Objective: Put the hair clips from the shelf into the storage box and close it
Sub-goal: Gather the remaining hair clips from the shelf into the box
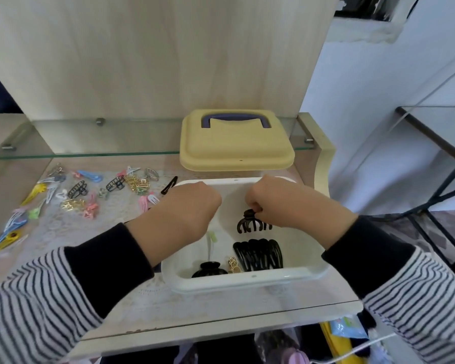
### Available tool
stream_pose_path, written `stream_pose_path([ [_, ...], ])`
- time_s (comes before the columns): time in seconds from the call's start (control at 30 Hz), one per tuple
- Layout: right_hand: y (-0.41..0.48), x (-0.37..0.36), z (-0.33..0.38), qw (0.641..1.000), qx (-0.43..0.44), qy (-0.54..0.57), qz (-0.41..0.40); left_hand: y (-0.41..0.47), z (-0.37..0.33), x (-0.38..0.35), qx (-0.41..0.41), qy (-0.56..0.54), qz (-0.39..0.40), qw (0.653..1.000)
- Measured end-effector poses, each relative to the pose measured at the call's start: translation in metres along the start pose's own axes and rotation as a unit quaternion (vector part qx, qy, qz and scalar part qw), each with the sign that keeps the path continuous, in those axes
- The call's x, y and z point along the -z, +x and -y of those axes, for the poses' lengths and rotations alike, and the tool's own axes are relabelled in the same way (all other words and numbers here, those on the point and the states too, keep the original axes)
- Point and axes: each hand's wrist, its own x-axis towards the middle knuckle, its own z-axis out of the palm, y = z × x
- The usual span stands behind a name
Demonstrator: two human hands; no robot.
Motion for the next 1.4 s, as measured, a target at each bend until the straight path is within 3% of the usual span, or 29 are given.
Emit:
stream_pose_path([
  [0.4,-0.002,-0.007,0.004,0.997,-0.016,-0.082,0.005,0.009,-0.012,0.005,-0.053,0.137,0.119,0.982],
  [0.57,0.0,-0.015,0.007,0.99,-0.049,-0.129,0.044,0.016,-0.009,-0.005,-0.058,0.107,0.144,0.982],
  [0.9,-0.002,-0.005,0.009,0.991,-0.074,-0.089,0.062,0.018,-0.008,-0.004,-0.075,0.084,0.139,0.984],
  [1.17,-0.012,0.012,0.005,0.996,-0.093,0.001,0.015,0.011,-0.004,-0.004,-0.064,0.061,0.097,0.991],
  [1.4,-0.026,0.036,0.011,0.992,-0.106,0.069,-0.024,-0.015,0.012,0.025,-0.071,0.026,-0.047,0.996],
])
